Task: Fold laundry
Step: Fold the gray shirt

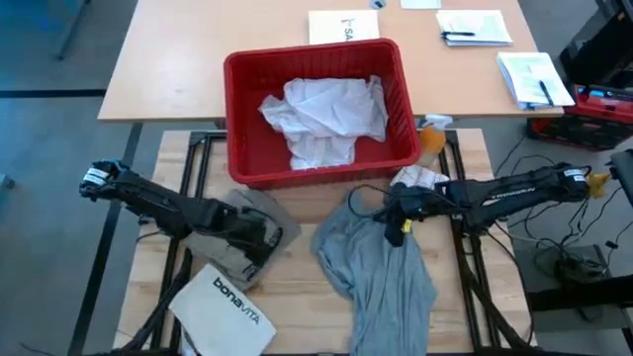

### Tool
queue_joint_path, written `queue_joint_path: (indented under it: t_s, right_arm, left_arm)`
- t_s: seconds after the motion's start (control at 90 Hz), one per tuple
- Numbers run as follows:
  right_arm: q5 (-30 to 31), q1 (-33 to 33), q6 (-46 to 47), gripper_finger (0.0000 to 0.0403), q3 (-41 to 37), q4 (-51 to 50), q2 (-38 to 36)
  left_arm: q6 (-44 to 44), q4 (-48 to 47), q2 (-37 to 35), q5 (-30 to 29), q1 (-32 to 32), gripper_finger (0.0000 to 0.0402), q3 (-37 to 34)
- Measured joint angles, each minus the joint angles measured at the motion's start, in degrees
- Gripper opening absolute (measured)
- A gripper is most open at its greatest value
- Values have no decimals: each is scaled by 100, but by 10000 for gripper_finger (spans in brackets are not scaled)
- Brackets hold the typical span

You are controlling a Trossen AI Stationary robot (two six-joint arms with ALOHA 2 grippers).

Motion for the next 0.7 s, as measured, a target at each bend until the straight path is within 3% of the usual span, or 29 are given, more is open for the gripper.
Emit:
queue_joint_path:
  t_s: [0.133, 0.211, 0.356, 0.456, 0.611, 0.7]
  right_arm:
    - [96, 33, 135, 0, 0, 138, 363]
    - [99, 37, 179, 0, 0, 139, 529]
    - [149, 37, 210, 0, 0, 146, 617]
    - [435, 61, 337, 0, 0, 76, 546]
    - [518, 72, 300, 0, 0, -28, 497]
    - [434, 99, 291, 0, 2, -120, 483]
  left_arm:
    - [1963, 2224, 776, -262, -89, 0, 261]
    - [2732, 2975, 1484, -272, -102, 0, 595]
    - [3284, 2732, 3000, -36, -117, 0, 1494]
    - [3149, 2665, 3838, -42, -134, 0, 2041]
    - [2769, 2676, 4728, -147, -156, 0, 2776]
    - [2590, 2253, 4956, 143, -177, 0, 3191]
